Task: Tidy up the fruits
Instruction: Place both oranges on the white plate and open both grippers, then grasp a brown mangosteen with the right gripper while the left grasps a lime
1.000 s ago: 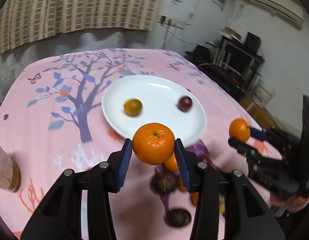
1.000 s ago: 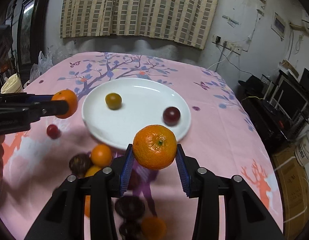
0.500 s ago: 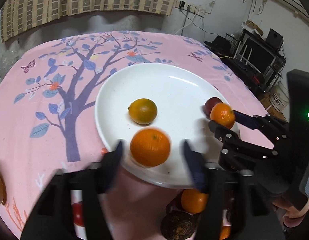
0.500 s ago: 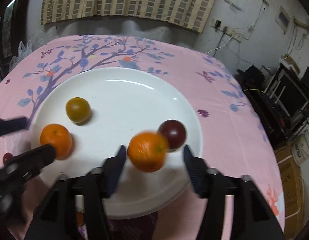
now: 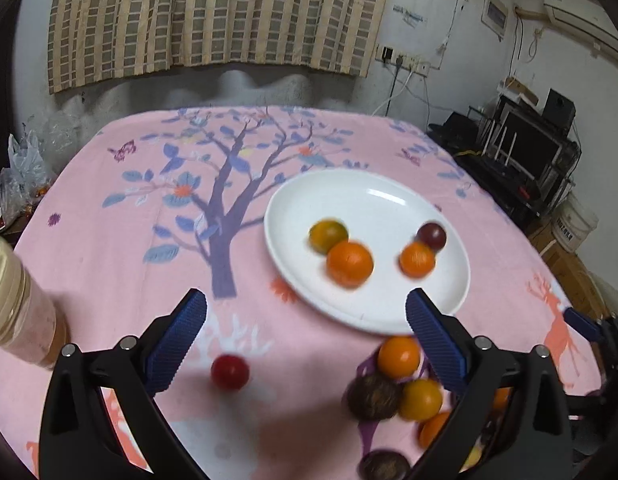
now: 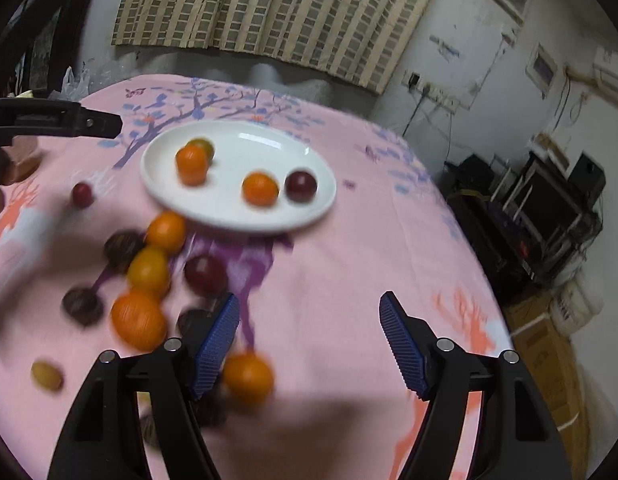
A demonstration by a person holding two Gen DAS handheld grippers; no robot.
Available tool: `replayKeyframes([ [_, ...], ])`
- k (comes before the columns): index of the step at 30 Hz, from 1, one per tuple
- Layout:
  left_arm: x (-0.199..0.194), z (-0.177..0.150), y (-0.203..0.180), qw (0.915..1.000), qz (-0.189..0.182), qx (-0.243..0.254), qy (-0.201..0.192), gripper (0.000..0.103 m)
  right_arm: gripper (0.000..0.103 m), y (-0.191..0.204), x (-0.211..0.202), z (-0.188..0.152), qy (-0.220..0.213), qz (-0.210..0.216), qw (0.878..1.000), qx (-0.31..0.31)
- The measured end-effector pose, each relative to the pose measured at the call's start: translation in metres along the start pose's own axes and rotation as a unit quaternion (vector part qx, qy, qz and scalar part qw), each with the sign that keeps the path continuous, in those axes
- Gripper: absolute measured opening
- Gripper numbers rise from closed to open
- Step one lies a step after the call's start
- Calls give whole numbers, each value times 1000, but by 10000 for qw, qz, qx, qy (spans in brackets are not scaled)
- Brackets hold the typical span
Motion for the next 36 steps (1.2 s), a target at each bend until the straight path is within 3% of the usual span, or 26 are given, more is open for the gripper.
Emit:
replayKeyframes([
  [5, -16, -35, 12, 9999, 87, 33, 44, 98, 73, 14, -24, -58, 211, 826, 9956, 378],
  [8, -23, -50, 17, 9999, 121, 6, 24, 98, 73, 31, -30, -73, 228, 1041, 9938, 329],
  [16, -20, -68, 23, 9993, 299, -41, 228, 98, 52, 53, -13, -71, 551, 1007, 9930, 287],
  [23, -25, -69, 15, 9995, 246, 128, 162, 98, 48, 59, -1, -69, 650, 1157, 9902, 426],
  [25, -24, -69, 11, 9992, 274, 215, 186, 98, 38, 58, 0, -68, 647, 1207, 9895, 472],
  [31, -26, -71, 7, 9988, 313, 304, 238, 98, 37, 57, -4, -70, 508, 1184, 9901, 550],
  [33, -32, -77, 6, 9988, 184, 369, 275, 98, 37, 49, -5, -72, 429, 1254, 9881, 776],
  [36, -44, -99, -4, 9968, -321, 663, 314, 98, 37, 37, -4, -75, 388, 1456, 9826, 1082],
])
Point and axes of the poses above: each gripper's, at about its wrist camera, not at the fingertips, and x roughly the way its jaws point, y to its left, z to its top, the point moved 1 cm from there along x, roughly the way its jaws point, and after that the axes turned 6 degrees about y, right-handed, at the moved point
